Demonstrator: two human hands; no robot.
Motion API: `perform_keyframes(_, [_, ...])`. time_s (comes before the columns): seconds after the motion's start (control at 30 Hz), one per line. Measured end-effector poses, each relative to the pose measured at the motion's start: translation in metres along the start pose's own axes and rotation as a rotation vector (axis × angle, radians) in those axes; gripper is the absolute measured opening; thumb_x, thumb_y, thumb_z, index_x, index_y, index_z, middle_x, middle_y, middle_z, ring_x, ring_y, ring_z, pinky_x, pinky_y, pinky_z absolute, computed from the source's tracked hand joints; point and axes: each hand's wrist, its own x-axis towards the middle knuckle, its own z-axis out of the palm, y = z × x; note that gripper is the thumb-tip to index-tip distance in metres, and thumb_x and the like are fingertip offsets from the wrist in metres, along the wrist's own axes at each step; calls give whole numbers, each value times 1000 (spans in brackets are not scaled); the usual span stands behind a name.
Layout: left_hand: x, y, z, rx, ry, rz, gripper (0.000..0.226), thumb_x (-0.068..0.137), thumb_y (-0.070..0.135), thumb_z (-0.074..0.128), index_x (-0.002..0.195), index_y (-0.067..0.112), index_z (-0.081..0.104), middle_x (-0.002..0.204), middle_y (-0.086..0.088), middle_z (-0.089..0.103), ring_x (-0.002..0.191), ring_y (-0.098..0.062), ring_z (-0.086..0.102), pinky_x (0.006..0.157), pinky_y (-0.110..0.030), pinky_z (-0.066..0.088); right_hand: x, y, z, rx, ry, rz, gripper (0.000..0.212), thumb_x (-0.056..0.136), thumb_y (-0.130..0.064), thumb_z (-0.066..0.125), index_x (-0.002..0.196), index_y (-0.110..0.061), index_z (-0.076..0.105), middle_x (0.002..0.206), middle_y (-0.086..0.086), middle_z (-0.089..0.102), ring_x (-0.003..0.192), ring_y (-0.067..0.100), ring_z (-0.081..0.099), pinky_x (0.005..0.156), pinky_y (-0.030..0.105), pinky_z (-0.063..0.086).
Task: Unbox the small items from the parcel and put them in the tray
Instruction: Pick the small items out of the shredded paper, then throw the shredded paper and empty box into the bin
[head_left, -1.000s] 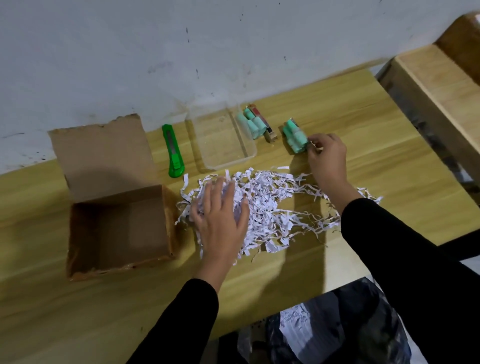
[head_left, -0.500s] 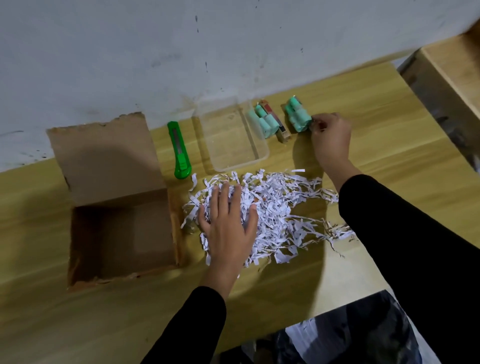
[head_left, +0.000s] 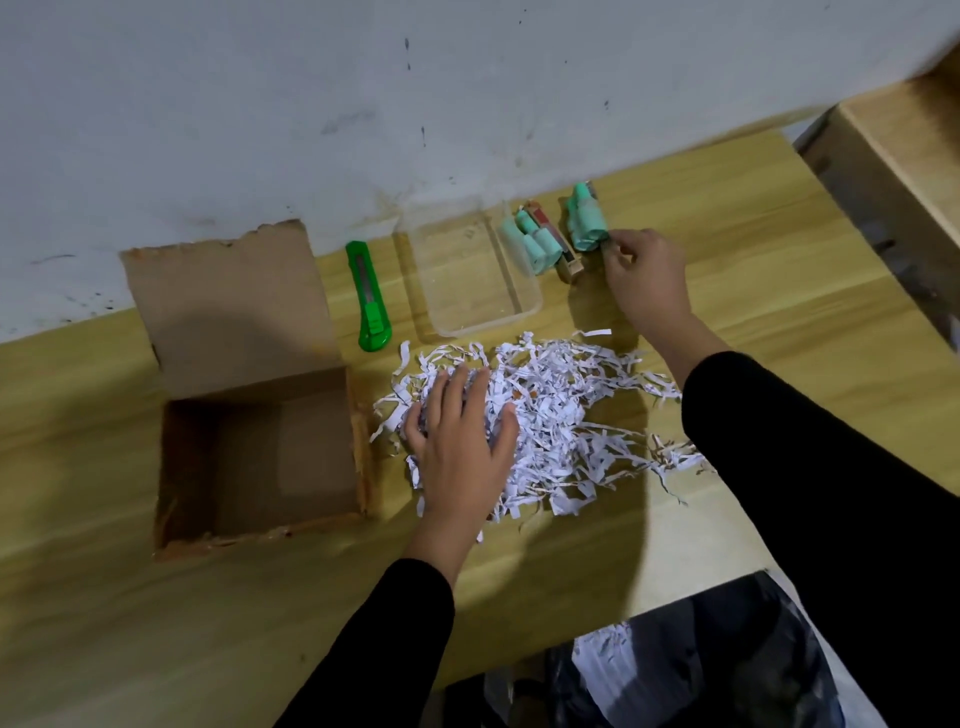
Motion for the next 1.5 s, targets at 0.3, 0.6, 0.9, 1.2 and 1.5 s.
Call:
perform_keyframes(0.3, [-1,4,-29,95,-43,120,48,90,44,44,132,22,49,147,-5,38,140,-22,28,110,-48,17,-76,20,-58,-121,-209,-107,40,90,-18,54,128,-5,52,131,19,53,121,33,48,99,38,40])
perform_keyframes(0.6, [-8,0,-50,211,-132,180,78,83,70,37,147,27,23,159,-5,7,147,-23,-3,114,-52,6,-147,71,-97,-452,-358,-114,71,86,-54,49,143,-17,28,153,13,25,141,31,22,114,44,23])
perform_keyframes(0.9, [-15,-12,-32,167,-259,64,96,71,82,24,148,33,-5,159,-8,-10,145,-30,-15,116,-51,-2,-161,83,-77,-416,-359,-62,114,55,-93,21,148,-28,1,159,5,4,146,25,3,118,45,6])
perform_keyframes(1.2, [-5,-12,-20,124,-387,308,88,78,80,23,147,36,-9,158,2,-14,146,-18,-14,118,-42,-2,-145,42,-33,-324,-541,-321,130,44,-94,39,145,-31,-12,158,5,-13,146,27,-4,118,52,7])
perform_keyframes(1.5, [-15,-13,-11,173,-226,435,68,87,65,19,146,31,22,153,-2,28,138,-23,28,109,-39,26,-144,21,-12,-468,-502,-525,96,64,-79,33,145,-30,21,142,7,40,121,33,42,94,48,38])
